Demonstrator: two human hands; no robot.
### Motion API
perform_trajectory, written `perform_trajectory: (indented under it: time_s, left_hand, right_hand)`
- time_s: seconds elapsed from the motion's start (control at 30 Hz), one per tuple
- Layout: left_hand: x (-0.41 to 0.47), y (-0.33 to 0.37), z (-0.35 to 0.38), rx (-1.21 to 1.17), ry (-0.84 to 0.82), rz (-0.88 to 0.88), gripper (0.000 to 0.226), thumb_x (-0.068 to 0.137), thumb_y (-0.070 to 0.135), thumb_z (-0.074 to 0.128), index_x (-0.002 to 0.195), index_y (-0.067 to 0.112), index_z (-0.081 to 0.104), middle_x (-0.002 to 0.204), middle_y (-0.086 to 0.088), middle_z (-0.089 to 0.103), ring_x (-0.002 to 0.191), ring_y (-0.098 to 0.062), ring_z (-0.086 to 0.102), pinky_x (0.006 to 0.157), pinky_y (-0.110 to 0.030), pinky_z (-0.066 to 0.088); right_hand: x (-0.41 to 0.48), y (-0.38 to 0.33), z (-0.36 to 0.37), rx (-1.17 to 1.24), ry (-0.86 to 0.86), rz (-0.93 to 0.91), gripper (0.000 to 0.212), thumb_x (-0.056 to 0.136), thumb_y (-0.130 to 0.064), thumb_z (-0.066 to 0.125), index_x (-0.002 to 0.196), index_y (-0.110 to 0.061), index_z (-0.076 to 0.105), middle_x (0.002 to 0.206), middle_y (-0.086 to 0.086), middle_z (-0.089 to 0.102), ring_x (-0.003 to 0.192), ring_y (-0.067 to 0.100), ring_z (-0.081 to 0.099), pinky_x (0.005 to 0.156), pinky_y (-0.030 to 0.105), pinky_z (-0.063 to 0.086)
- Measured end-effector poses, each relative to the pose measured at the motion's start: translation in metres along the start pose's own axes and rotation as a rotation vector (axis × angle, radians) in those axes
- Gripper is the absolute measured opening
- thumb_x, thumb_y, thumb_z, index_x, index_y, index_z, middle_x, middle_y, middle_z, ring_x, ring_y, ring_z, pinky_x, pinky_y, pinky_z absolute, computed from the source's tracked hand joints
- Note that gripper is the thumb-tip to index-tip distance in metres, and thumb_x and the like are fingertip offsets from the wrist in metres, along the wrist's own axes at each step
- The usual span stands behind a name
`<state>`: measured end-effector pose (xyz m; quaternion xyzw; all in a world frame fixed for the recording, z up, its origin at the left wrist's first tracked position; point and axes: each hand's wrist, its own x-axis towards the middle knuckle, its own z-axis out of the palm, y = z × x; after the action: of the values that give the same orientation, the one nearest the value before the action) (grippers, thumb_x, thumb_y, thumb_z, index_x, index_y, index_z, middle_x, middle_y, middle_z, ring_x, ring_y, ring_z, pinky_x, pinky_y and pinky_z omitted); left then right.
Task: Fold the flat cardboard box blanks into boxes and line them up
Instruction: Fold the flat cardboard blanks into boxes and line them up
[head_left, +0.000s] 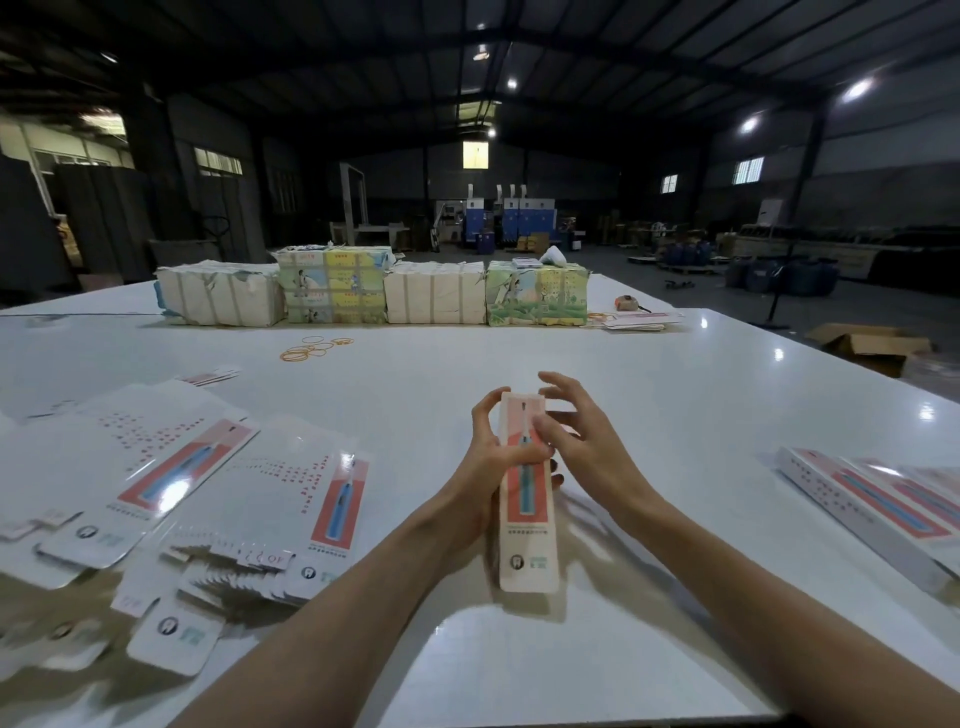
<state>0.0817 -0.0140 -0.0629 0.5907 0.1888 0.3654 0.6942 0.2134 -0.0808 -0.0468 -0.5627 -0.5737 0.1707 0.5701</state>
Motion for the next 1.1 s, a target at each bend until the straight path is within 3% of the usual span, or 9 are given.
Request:
perform_trajectory:
  time_s: [0.07,0.13,0.23,0.33,0.43,0.53,0.67,0.9,1.1]
  left_hand:
    - [-0.001,0.003,0.001,-0.102,0.026,0.036,0.089,0.071,0.011,0.068,0.148,0.038,0.032,0.122,-0.021,0.06,0.082,-0.026,0.077,0.073,-0.041,0.063]
    - [-0.002,0.006,0.002,-0.227,0.034,0.077,0.085,0.072,0.01,0.061,0.15,0.027,0.034,0.124,-0.021,0.057,0.092,-0.028,0.076,0.074,-0.044,0.063]
    - [-0.006,0.009,0.005,-0.397,-0.054,0.049,0.084,0.078,0.01,0.063,0.155,0.028,0.036,0.132,-0.018,0.056,0.111,-0.034,0.068,0.088,-0.053,0.06]
    - [-0.011,0.011,0.009,-0.357,-0.174,-0.014,0.089,0.085,0.035,0.079,0.161,0.041,0.032,0.152,-0.016,0.055,0.131,-0.036,0.063,0.104,-0.056,0.054]
    - [-0.012,0.009,0.018,-0.132,-0.178,-0.081,0.114,0.073,0.068,0.083,0.164,0.046,0.019,0.161,-0.006,0.045,0.141,-0.032,0.055,0.114,-0.052,0.048]
    - [-0.013,0.001,0.02,0.103,-0.111,-0.104,0.076,0.088,0.056,0.066,0.155,0.041,0.035,0.138,-0.009,0.067,0.121,-0.028,0.07,0.103,-0.042,0.058]
    - [-0.016,-0.009,0.008,0.165,-0.249,-0.039,0.029,0.099,0.023,0.071,0.128,0.021,0.073,0.107,-0.01,0.077,0.106,-0.025,0.072,0.096,-0.034,0.06]
    - [-0.013,-0.014,0.004,0.249,-0.334,-0.005,0.026,0.099,0.018,0.068,0.124,0.019,0.076,0.1,-0.01,0.071,0.094,-0.022,0.067,0.095,-0.032,0.058]
    - [-0.015,-0.011,0.006,0.3,-0.359,-0.009,0.023,0.103,0.014,0.065,0.123,0.019,0.077,0.097,-0.008,0.071,0.092,-0.02,0.066,0.088,-0.026,0.055]
  right_hand:
    - [-0.001,-0.001,-0.001,-0.137,0.006,-0.063,0.028,0.108,-0.024,0.056,0.135,-0.032,0.06,0.131,-0.002,0.051,0.118,0.016,0.063,0.077,0.016,0.058]
    - [-0.004,-0.006,-0.003,-0.297,-0.055,-0.055,0.032,0.107,-0.039,0.054,0.138,-0.033,0.064,0.126,-0.003,0.052,0.115,0.013,0.061,0.09,0.023,0.057]
    - [-0.009,-0.01,-0.008,-0.457,-0.14,-0.033,0.054,0.105,-0.055,0.051,0.155,-0.034,0.047,0.128,-0.006,0.047,0.12,0.011,0.05,0.107,0.035,0.048]
    - [-0.02,-0.012,-0.014,-0.555,-0.211,-0.048,0.082,0.098,-0.057,0.063,0.165,-0.031,0.023,0.141,-0.002,0.038,0.122,0.016,0.052,0.104,0.035,0.052]
    - [-0.033,-0.008,-0.027,-0.612,-0.112,-0.07,0.078,0.103,-0.048,0.061,0.166,-0.026,0.02,0.151,0.003,0.038,0.125,0.02,0.056,0.104,0.036,0.056]
    - [-0.042,-0.001,-0.059,-0.761,-0.015,0.011,0.071,0.101,-0.043,0.065,0.159,-0.023,0.031,0.154,0.002,0.043,0.125,0.02,0.059,0.101,0.036,0.057]
    - [-0.06,0.015,-0.124,-0.927,0.032,0.187,0.057,0.097,-0.039,0.07,0.146,-0.024,0.043,0.144,0.0,0.054,0.108,0.018,0.063,0.091,0.036,0.056]
    - [-0.096,0.029,-0.203,-1.317,0.048,0.336,0.051,0.105,-0.041,0.054,0.152,-0.026,0.043,0.155,-0.003,0.046,0.142,0.02,0.044,0.119,0.041,0.038]
    - [-0.115,0.025,-0.22,-1.401,0.104,0.385,0.04,0.107,-0.035,0.051,0.145,-0.023,0.048,0.146,-0.001,0.054,0.129,0.016,0.055,0.108,0.036,0.047]
